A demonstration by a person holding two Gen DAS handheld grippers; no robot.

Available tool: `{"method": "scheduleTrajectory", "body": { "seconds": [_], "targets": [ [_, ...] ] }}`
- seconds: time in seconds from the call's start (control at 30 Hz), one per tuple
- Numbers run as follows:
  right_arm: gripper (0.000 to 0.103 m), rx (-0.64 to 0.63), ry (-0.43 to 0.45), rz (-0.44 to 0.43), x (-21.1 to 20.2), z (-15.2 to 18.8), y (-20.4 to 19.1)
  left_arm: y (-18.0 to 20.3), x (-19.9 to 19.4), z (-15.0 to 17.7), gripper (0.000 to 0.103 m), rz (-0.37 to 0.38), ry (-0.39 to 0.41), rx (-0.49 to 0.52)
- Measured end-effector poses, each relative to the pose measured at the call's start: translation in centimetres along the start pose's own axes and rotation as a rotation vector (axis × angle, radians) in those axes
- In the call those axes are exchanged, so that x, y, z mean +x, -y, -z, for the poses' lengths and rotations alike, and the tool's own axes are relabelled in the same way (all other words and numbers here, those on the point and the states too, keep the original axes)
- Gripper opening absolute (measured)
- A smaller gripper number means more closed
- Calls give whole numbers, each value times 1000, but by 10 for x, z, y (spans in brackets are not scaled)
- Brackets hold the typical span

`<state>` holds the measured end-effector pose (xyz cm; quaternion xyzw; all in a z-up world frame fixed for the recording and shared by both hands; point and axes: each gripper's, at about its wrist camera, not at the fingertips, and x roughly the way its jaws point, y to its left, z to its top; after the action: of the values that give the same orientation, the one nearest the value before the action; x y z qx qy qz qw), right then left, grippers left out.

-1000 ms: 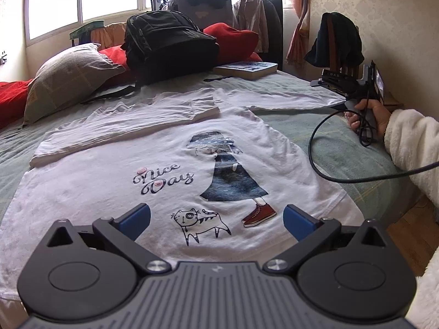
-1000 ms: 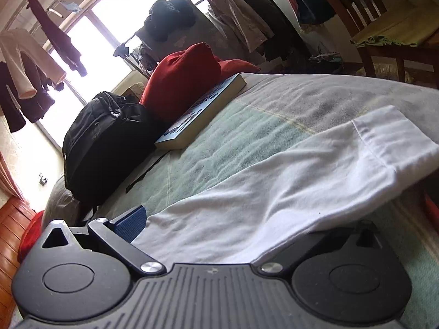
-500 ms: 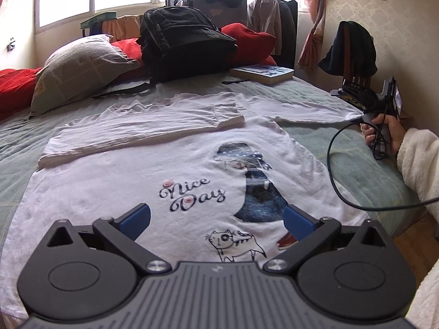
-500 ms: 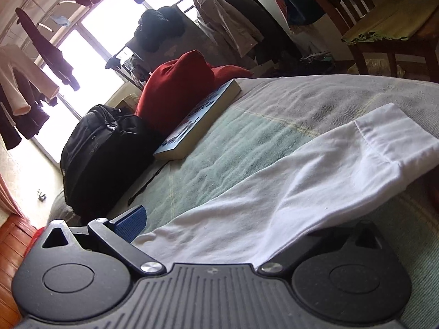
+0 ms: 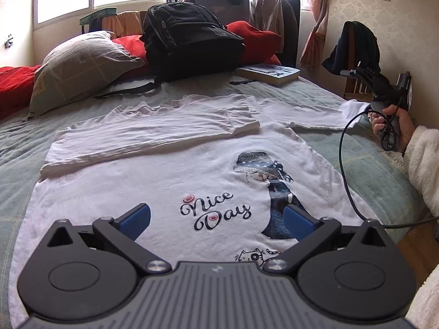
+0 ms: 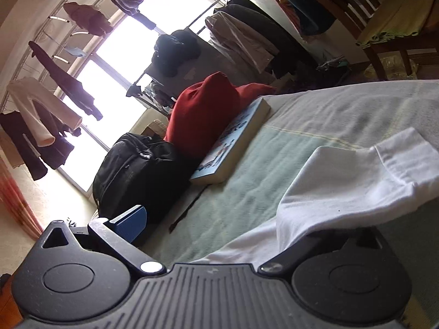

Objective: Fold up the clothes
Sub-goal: 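Lift the sleeve and fold the shirt side over with the right gripper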

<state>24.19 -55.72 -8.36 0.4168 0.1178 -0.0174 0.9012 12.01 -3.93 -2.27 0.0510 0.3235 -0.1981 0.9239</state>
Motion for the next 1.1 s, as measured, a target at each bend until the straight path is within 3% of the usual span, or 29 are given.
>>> {"method": "scheduleTrajectory", "body": {
  "seconds": [0.23, 0.47, 0.73, 1.1],
  "targets": [
    [103, -16, -15, -7, 9, 9, -39, -11, -4, 1, 102, 27, -32, 31],
    [103, -98, -87, 3, 32, 27, -100, -28, -14, 2, 102, 50, -49, 42],
    [103, -191, -182, -22, 58, 56, -169, -49, -29, 8, 102, 9, -66, 43],
    [103, -262, -286, -80, 89, 109, -233, -62, -44, 12, 102, -2, -61, 29]
  ]
}}
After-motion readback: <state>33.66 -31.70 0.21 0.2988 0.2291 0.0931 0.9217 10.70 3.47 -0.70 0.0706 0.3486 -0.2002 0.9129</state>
